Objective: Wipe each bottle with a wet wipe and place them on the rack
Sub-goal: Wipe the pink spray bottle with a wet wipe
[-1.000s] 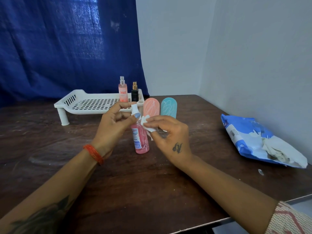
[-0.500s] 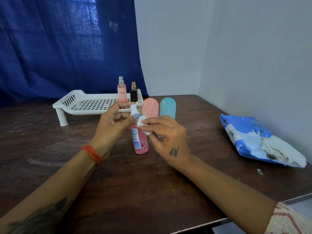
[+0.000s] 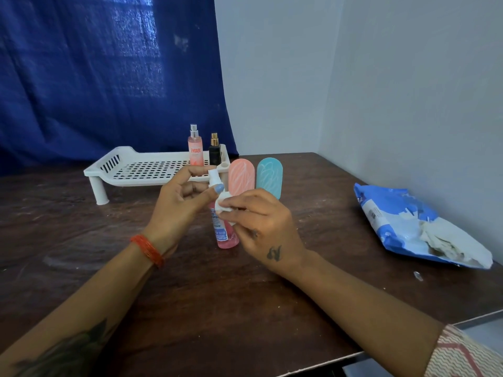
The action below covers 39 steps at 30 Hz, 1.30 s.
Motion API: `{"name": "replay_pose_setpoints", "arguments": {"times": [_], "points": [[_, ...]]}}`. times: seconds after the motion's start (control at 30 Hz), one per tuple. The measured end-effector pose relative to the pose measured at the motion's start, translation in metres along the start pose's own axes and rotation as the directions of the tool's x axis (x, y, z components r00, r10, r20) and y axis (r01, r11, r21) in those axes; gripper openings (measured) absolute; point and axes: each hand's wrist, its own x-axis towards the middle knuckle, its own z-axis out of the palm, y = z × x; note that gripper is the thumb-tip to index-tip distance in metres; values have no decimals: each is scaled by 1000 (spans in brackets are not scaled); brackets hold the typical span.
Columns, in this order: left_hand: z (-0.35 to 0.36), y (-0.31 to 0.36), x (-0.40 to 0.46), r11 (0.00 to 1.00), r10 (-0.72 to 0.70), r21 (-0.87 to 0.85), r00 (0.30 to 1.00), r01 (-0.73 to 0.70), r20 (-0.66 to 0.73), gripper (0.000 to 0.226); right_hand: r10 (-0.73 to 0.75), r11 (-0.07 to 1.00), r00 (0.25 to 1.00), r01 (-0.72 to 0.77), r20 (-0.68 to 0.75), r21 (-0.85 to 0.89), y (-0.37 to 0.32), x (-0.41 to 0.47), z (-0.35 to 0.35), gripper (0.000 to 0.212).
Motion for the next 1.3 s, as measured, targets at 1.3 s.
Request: {"name": "replay_pose_setpoints", "arguments": {"times": [1.3], "points": [[-2, -3, 1, 999, 31, 32, 997, -33, 71, 41, 629, 599, 744, -648, 224, 470, 3, 10, -2, 24]]}}
